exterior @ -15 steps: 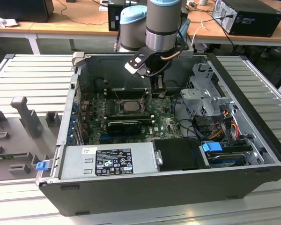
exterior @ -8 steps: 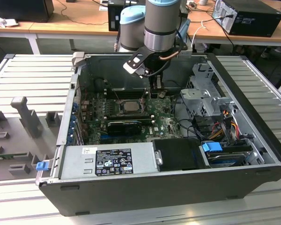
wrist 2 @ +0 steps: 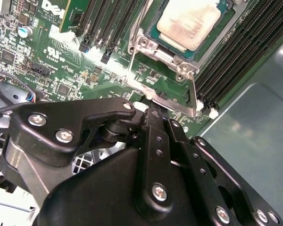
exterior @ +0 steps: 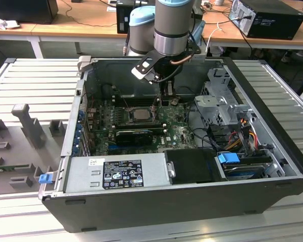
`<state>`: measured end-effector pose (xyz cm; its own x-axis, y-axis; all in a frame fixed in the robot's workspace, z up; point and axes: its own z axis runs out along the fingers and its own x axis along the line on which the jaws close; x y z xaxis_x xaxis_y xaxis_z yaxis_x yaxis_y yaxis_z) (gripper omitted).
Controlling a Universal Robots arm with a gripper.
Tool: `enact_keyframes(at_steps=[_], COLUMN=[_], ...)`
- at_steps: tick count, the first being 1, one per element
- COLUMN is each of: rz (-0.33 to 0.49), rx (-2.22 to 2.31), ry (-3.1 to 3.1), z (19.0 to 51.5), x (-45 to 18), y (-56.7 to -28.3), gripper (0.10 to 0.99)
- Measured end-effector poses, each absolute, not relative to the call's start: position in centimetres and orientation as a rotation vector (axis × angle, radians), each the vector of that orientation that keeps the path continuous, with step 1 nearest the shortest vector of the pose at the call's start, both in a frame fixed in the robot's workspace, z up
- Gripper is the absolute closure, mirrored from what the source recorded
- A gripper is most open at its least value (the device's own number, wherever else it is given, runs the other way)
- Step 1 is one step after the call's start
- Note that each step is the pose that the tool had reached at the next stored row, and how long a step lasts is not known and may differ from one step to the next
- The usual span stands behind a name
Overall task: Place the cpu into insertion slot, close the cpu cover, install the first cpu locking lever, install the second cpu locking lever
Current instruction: 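Close the cpu cover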
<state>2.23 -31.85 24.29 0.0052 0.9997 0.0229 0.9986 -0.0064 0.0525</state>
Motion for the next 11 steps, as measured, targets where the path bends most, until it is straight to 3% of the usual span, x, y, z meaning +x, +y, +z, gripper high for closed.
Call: enact_keyframes(at_steps=[11], rz=[0.083], rx=[2.212], ry=[2.199], z=[24.29], x=[1.70], y=[-31.85], gripper=[0.980])
